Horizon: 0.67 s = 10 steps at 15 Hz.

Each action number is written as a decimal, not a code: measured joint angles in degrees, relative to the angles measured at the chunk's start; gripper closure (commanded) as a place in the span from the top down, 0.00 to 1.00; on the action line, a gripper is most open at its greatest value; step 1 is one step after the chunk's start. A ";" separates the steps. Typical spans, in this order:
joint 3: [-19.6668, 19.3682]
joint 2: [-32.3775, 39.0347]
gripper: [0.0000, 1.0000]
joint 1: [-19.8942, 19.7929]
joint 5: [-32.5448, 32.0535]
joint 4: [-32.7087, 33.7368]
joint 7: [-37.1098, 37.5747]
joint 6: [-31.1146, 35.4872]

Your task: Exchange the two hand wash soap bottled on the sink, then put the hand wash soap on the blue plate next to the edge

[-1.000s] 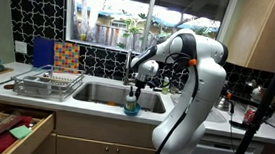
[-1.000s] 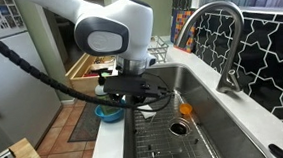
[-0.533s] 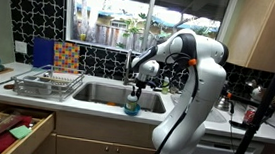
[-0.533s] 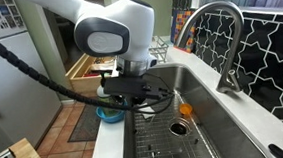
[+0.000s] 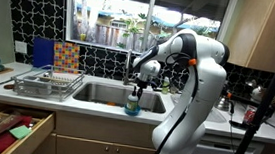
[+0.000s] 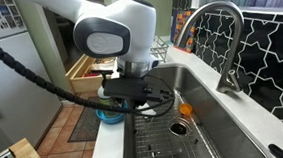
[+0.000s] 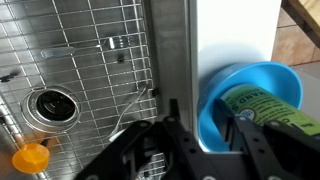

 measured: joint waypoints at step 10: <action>-2.51 -2.73 1.00 -0.39 0.00 0.07 -4.44 -3.20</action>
